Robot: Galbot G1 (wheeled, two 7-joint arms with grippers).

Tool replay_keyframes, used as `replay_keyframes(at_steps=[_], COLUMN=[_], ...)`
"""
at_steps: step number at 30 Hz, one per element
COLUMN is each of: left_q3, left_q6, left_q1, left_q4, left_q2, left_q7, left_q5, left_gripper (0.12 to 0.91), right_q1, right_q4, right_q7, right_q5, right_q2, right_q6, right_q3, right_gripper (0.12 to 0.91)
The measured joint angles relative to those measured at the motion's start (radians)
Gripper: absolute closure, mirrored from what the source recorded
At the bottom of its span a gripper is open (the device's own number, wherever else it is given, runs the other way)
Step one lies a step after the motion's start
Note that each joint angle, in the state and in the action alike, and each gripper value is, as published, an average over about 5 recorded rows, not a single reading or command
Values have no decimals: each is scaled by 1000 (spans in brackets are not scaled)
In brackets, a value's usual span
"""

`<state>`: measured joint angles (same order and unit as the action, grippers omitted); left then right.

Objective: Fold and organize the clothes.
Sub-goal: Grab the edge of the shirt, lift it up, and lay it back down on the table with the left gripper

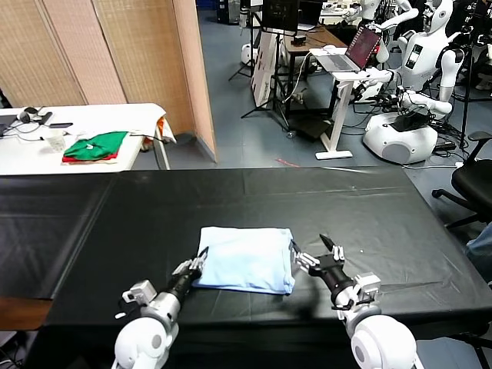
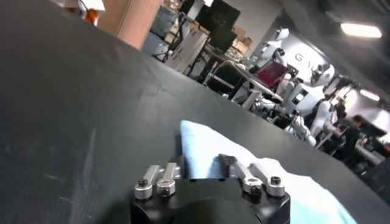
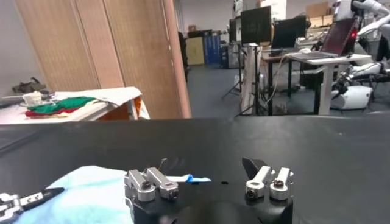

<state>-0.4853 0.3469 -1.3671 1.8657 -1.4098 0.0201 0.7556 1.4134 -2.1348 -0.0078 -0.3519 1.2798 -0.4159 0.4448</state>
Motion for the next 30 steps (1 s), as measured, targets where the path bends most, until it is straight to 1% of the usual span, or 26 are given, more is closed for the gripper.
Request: replay_keyframes(at_steps=[1,3,6,8,13,20,23,26,28,30], left_q3=[-1,-2,-8,-21,-83,-208,-269,-330,-363,-384], left_q6=[2,1,-5,-12,-38,-62,-54,-31,-14,2], left_q1=[-3,-9,-18,-25,-53,-97,-118,-143,-156,-164], left_q4=[5,19,43,59,83,86,97,119,142,173], left_q2=[4,16,46,80,210,422,510,582,613,627], left_q7=[-1,-2,-6,-9,-9,-2,-9,-28,-48,-70], left_q5=[-6,-37,-106,-153,-238,-321,-327,-328,-336,-347], left_gripper=[839,859,854,856,856,856,856,856,856,856], right_q1=[1,2,5,8,20,30,30,27,24,23], right_q4=[1,2,8,14,23,34,38,41,43,43], right_q7=[0,0,3,7,11,11,12,12,13,13], right_q5=[3,8,10,8,-3,-4,-3,1,3,4], right_q2=[1,3,1,-1,1,5,6,6,8,11], right_q6=[1,1,-5,-12,-23,-24,-25,-29,-30,-30], right_q3=[1,6,19,30,50,50,46,38,34,32], right_gripper=[118,118,118,118,118,118,118,118,118,118])
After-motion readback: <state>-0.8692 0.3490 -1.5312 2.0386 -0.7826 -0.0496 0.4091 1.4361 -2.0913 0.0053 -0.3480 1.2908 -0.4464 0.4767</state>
